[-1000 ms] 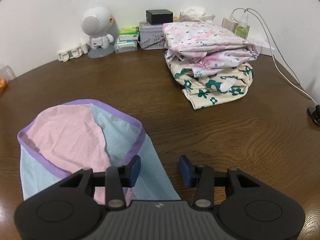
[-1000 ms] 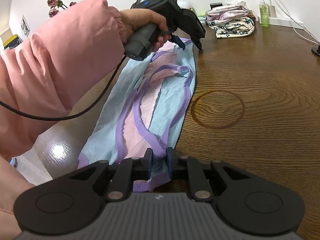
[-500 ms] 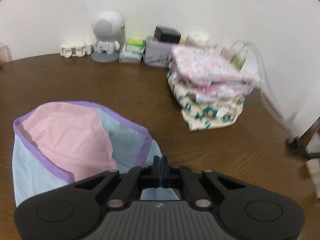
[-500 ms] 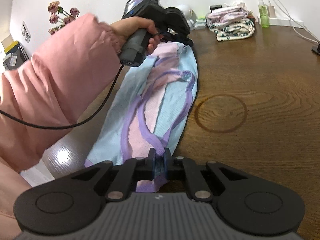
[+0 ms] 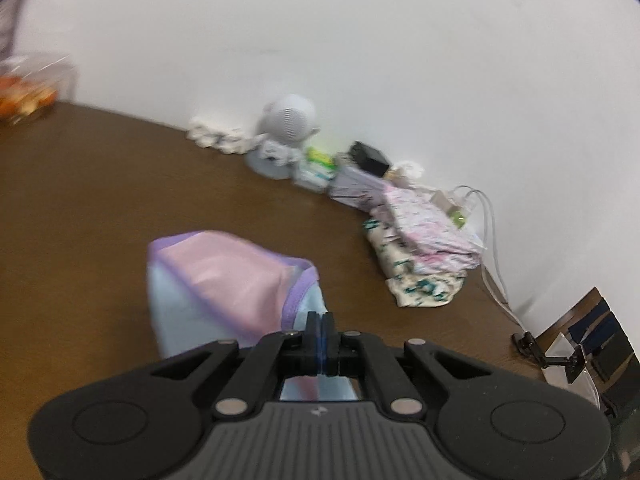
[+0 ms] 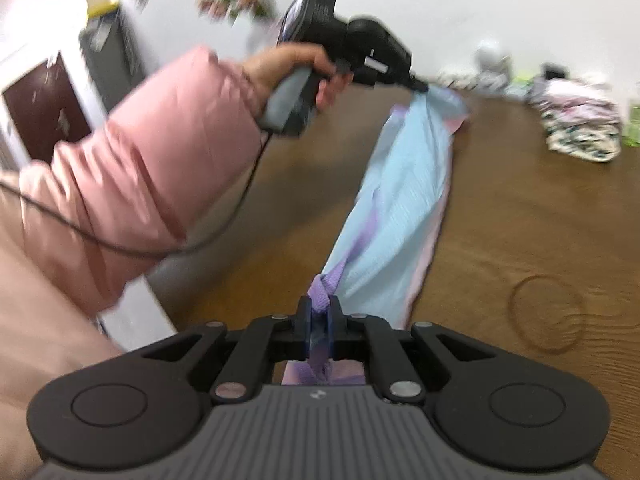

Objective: Fold clothes

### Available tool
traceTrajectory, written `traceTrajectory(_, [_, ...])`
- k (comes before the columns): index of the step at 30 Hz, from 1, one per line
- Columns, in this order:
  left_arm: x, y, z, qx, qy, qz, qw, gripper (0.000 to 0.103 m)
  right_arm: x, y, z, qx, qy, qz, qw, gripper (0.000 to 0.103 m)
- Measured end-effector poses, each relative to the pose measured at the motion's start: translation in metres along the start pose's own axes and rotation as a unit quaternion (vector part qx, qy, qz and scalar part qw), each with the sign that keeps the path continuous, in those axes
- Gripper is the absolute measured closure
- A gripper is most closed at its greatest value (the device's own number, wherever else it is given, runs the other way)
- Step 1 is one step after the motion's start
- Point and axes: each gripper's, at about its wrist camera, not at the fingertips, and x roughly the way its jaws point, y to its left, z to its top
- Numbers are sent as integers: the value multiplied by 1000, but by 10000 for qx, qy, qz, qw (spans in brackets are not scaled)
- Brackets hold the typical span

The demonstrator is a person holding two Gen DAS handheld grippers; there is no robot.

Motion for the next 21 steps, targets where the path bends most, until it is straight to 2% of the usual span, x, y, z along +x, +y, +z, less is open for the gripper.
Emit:
traceTrajectory(4, [2,34,-18,-223,134,85,9996,103,22,10,2,-144,511,-119,9985,96])
traceTrajectory(10, [7,55,-33,-406,132,-44,9991,103,34,13,1,-49,767,-199,9968,95])
traceTrajectory(12, [8,57,-35,-437,146,-49,9989,103,38,12,-1,20,843,-200,9962,87])
traceTrajectory(13, [9,57,-35,-436,142,-36,9989,103,38,11,-2,88,846,-164,9962,83])
traceTrajectory(15, [10,59,-37,-437,142,-9,9989,103,33,7,-4,214,791,-60,9966,65])
traceTrajectory(21, [10,63,-38,-457,128,29,9989,103,4,-16,5,798,67,69,9968,59])
